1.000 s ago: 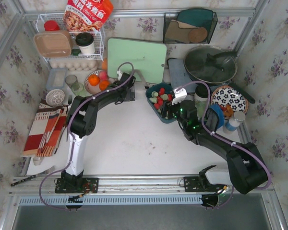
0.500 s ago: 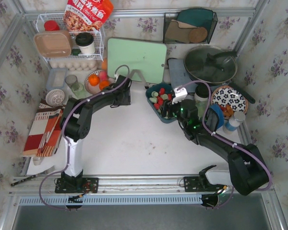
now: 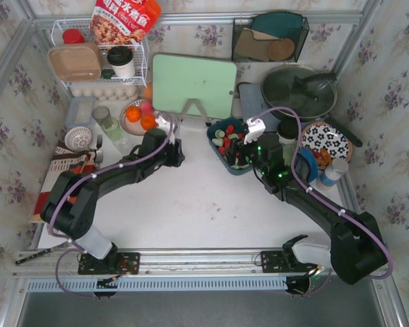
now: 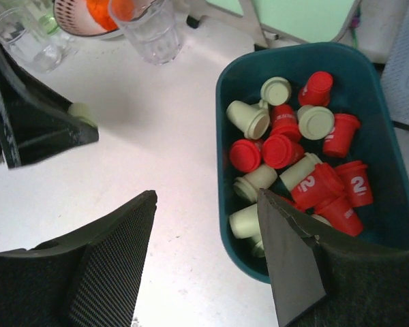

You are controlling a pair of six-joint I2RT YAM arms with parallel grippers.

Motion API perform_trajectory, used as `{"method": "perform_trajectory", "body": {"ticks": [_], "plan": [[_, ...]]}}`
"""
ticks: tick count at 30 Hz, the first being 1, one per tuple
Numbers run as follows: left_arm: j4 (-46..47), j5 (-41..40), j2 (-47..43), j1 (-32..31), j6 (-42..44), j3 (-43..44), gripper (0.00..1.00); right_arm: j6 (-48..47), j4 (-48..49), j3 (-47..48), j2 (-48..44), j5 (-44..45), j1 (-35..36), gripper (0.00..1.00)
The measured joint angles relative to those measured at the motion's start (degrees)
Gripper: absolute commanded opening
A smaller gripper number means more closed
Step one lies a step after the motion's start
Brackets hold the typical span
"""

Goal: Mix the coffee capsules in the storage basket

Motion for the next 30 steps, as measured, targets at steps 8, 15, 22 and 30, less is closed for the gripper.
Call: {"method": "perform_trajectory", "body": {"ticks": [8,15,22,30], "plan": [[24.63,10.78,-6.19,-7.28,16.61,-18.93,0.54,3.76,-6.78,3.23,1.75,-5.92,0.48,0.65],[44.94,18.18,-3.52,-14.38,37.44,-27.8,0.54,7.26,-8.59,4.98,5.42,-10.99,4.83,0.62],[55.1,21.14,-2.67,-15.56,45.42,-29.59,0.54,8.94,-8.0,3.19,6.1,-13.92,9.01,0.6],[57.18,22.73,-4.02,-16.94,46.77,-29.73,0.49,11.65,-6.21,0.26,6.1,-14.71,10.23,0.55]]}}
